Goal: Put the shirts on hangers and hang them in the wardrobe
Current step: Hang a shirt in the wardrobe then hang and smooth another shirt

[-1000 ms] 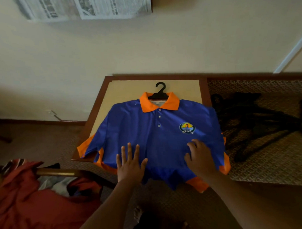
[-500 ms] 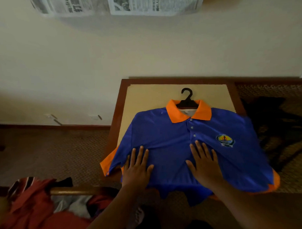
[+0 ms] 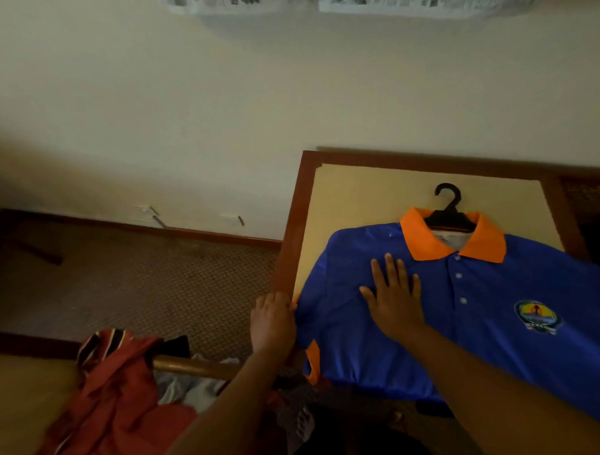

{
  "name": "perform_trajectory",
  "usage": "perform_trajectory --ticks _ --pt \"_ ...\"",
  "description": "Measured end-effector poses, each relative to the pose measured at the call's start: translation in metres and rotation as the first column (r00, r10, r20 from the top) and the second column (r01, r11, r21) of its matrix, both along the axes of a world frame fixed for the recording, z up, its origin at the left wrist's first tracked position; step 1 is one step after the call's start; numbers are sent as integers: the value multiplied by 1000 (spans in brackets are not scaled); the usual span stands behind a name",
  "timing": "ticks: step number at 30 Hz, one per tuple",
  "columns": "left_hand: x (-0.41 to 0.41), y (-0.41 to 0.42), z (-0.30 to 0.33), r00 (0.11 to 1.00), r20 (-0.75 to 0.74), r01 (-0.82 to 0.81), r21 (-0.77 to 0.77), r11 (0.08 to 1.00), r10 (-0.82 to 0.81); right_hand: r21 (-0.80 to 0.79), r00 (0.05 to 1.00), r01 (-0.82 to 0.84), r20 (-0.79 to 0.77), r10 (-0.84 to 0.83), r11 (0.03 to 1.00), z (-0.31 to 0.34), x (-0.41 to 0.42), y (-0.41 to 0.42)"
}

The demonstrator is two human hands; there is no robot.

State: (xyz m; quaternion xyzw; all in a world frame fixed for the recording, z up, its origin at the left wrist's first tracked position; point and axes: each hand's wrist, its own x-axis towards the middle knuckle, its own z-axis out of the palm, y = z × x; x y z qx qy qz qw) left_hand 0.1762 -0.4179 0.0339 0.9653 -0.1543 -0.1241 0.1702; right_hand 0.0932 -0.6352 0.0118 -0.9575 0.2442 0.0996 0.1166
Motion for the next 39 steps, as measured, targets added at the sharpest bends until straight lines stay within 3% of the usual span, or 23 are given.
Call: perform_trajectory --ticks 2,3,5,7,9,12,14,16,18,20,23,28,31,33,35,37,39 --pt "8 -1 5 974 -173 -174 -159 972 146 -37 999 -9 -42 8 999 -4 3 -3" --pt "13 0 9 923 -279 -338 -264 903 264 -41 998 -9 -59 7 999 -4 3 -3" --pt "26 11 15 753 -421 -654 -401 641 505 -55 998 -9 -69 5 998 -4 3 -5" --pt "41 31 17 602 -459 -794 -432 428 654 -57 998 -4 -63 0 998 -2 6 -6" --pt "50 50 16 523 -550 -847 -420 326 651 -60 998 -3 -67 -1 998 -2 7 -6" --pt "56 58 19 375 -864 -927 -337 166 337 -74 996 -10 -86 4 997 0 8 -5" --pt "60 56 25 285 -941 -936 -233 263 180 -76 995 -11 -104 3 997 3 8 -5" --pt "63 52 29 312 -941 -894 -243 376 134 -74 992 -17 -122 8 997 4 8 -4" --pt "68 49 30 396 -905 -879 -323 349 158 -78 992 -23 -126 13 997 4 8 -5" --pt "73 52 27 486 -822 -857 -385 342 295 -72 992 -21 -122 12 997 3 8 -5" --pt "77 60 20 637 -647 -747 -385 542 419 -67 991 -21 -134 11 998 4 11 -6" --pt "75 62 24 766 -517 -610 -395 687 383 -38 990 -11 -140 6 999 7 17 -6" --pt "75 54 17 883 -263 -445 -210 871 388 4 985 -3 -173 4 1000 10 26 -8" --pt "67 31 18 950 -146 -292 -114 950 274 57 984 1 -177 9 998 16 29 -12" --pt "55 -2 19 994 -95 -63 -58 996 57 68 995 1 -101 5 998 19 23 -18" --pt "44 -31 12 976 -73 208 56 977 -204 -3 998 47 37 -47 999 22 8 -22" --pt "41 -48 5 927 -121 370 146 918 -354 -31 988 143 60 -141 989 21 -6 -29"
